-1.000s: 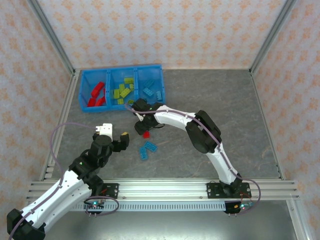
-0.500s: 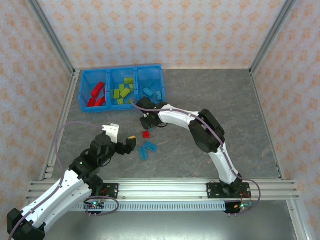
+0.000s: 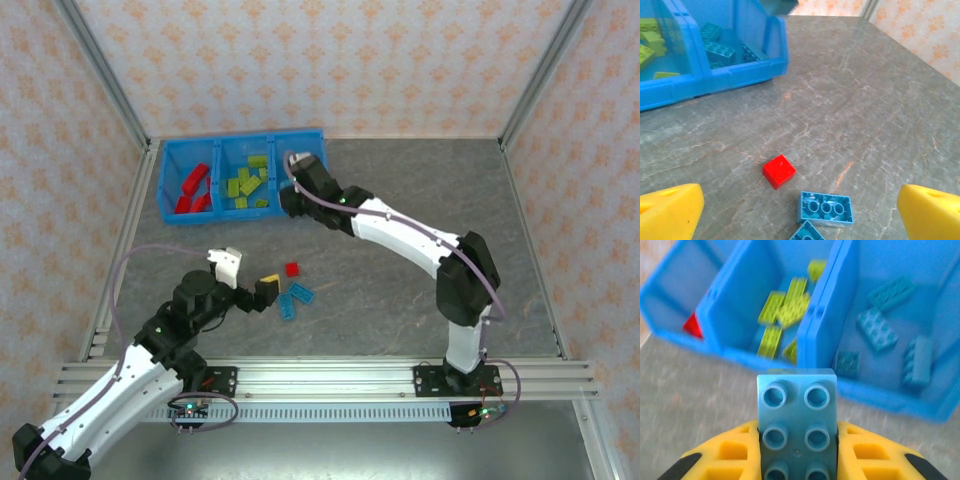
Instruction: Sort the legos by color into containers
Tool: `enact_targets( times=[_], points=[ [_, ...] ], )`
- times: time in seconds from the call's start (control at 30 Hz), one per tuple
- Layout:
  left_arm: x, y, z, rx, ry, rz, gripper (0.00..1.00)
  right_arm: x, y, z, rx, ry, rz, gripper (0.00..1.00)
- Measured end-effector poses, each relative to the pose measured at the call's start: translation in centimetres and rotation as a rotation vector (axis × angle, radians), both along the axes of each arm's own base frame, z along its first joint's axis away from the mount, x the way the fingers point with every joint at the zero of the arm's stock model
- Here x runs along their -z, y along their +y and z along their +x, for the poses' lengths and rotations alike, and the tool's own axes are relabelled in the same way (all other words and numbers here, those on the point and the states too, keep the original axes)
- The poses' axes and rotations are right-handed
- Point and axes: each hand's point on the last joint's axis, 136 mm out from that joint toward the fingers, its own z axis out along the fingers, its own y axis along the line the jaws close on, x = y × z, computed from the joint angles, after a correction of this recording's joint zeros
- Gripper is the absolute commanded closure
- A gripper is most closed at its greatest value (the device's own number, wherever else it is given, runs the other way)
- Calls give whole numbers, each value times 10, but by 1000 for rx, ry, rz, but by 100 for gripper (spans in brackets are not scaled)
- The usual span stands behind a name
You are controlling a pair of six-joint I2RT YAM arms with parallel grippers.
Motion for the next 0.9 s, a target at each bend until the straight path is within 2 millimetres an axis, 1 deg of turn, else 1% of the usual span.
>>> enact_targets(
  times=[0.03,0.07,0.13,0.17,0.2,0.23,0.27,0.33,0.4,0.43,0.53,0.6,0.67,0.7,0.83,0.9],
  points=[
    [0,4,1,-21,-2,8,0,-6,2,17,27,-24,9,77],
    [2,7,2,-41,-1,17,0,-7,3,32,48,-38,10,76],
    [4,15,5,-83,2,36,0,-4,7,68,94,-60,-1,71],
    [6,18,6,-99,4,45,0,1,8,82,110,-61,-10,65],
    [7,21,7,-115,5,53,0,7,9,96,126,-62,-19,57],
    [7,23,8,-130,6,56,0,14,10,108,135,-56,-32,45],
    [7,25,8,-143,4,58,0,23,9,117,145,-44,-44,41],
    [7,28,10,-162,2,61,0,37,7,126,151,-18,-71,37],
    [7,31,11,-180,2,62,0,45,3,124,151,15,-95,36],
    [7,32,11,-188,1,64,0,47,2,121,148,31,-107,36],
    [11,40,14,-236,10,82,0,40,-1,108,135,60,-105,36],
    [17,46,15,-270,30,101,0,35,-10,87,121,97,-99,36],
    [22,49,15,-288,46,120,0,27,-24,56,100,133,-78,34],
    [23,50,16,-293,52,124,0,21,-33,37,86,149,-62,32],
    [28,50,17,-319,101,107,0,-11,-67,-36,41,151,25,27],
    [25,47,20,-342,149,71,0,-24,-78,-68,12,143,82,25]
  ],
)
